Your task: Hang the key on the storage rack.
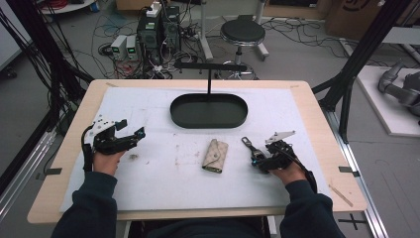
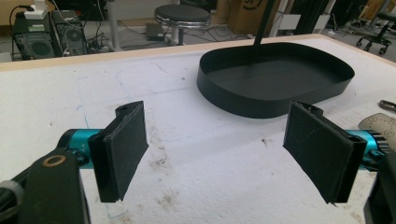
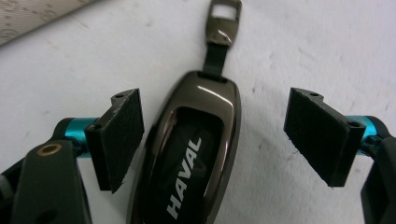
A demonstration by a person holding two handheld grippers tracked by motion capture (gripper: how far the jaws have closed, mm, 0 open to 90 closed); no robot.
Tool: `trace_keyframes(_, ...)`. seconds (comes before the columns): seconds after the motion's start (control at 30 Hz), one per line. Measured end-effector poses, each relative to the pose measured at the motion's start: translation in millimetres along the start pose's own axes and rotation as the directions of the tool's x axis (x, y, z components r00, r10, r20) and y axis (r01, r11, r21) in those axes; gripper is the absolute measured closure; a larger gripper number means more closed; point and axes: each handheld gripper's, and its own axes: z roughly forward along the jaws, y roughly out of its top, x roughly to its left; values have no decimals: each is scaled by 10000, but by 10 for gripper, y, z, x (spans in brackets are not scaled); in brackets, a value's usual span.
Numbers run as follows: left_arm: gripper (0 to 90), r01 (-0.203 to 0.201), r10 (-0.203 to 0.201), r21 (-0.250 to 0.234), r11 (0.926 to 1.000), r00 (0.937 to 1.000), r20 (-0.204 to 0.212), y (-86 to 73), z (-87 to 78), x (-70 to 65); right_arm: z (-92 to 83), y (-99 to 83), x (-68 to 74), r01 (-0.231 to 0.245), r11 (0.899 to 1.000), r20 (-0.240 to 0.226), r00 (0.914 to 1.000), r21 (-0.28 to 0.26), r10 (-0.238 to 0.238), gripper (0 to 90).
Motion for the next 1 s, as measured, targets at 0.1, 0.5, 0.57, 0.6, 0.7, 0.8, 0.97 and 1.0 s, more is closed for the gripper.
trace_keyframes(0.1,214,19,-19,2,10000,10000,19,0,-1,5,13,10,-5,-159,9993,-307,9994,338,169,343)
trace_keyframes(0.5,220,-7,7,119,9999,10000,42,-7,17,-9,61,38,-51,759,9968,-100,9971,247,-756,246)
trace_keyframes(0.57,221,-31,30,135,9999,10000,73,-8,20,-15,77,27,-82,397,9990,-283,9988,206,-391,240)
trace_keyframes(0.6,222,-47,46,142,9999,10000,65,-8,21,-15,82,11,-96,163,9999,-377,9992,46,-161,245)
trace_keyframes(0.7,224,-42,41,184,9998,10000,71,-9,24,-12,75,11,-71,73,10000,-144,9999,39,-72,336)
trace_keyframes(0.8,224,-61,59,207,9998,10000,62,-10,25,-17,48,35,-75,-185,9997,-27,9998,174,185,494)
trace_keyframes(0.97,227,-28,27,228,9997,10000,66,-12,25,-10,40,78,-72,-233,9985,47,9997,490,231,500)
trace_keyframes(1.0,227,-13,13,213,9998,10000,36,-13,26,-8,41,80,-74,-194,9986,37,9998,495,193,500)
